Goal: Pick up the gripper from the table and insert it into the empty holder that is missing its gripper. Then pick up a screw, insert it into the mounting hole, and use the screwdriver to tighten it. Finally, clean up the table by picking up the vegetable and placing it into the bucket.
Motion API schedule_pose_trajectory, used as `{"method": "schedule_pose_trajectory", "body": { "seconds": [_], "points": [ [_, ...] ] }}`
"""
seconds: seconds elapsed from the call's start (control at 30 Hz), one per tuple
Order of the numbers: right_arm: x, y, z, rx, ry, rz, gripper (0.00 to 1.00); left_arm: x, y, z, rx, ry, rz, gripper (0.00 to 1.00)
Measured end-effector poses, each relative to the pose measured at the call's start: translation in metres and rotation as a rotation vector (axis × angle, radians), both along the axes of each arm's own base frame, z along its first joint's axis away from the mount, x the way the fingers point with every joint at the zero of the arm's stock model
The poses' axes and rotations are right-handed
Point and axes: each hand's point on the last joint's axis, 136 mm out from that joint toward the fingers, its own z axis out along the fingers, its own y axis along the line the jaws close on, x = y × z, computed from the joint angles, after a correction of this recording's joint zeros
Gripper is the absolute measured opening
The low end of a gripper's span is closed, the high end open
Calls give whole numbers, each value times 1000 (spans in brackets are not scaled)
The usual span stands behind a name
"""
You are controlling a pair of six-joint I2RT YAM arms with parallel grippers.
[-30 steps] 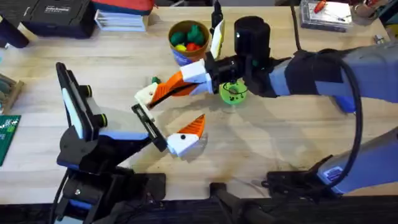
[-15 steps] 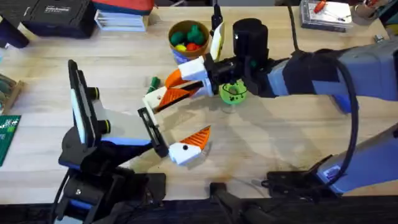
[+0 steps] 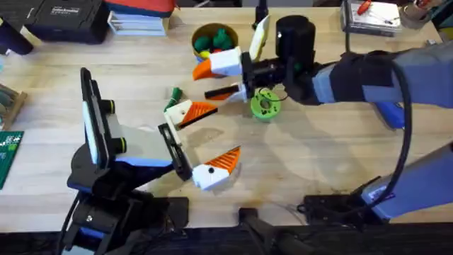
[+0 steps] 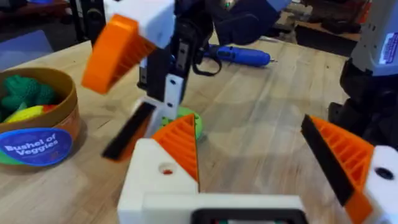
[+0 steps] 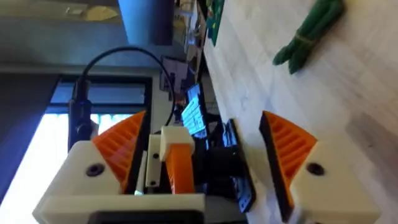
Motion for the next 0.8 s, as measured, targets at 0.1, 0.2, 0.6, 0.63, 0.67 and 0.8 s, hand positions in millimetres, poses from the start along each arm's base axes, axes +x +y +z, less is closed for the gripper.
{"method": "schedule_pose_trajectory", "body": {
  "seconds": [0.1, 0.2, 0.6, 0.63, 0.67, 0.8],
  "points": [
    [26, -17, 3, -27, -43, -92, 994, 0, 0, 0, 0, 0, -3, 985],
    [48, -37, 13, -73, -68, -172, 994, -1, 0, 0, 0, 1, -3, 986],
    [13, -116, 9, -720, -253, -316, 994, -1, 0, 0, 0, 0, -3, 986],
    [6, -124, 4, -799, -268, -316, 995, -1, 0, 0, 0, 0, -4, 986],
    [-2, -131, -1, -879, -284, -309, 996, -1, 0, 0, 0, 1, -3, 985],
    [-25, -150, -23, -1128, -334, -245, 996, -1, 0, 0, 0, 1, -4, 986]
  ]
}}
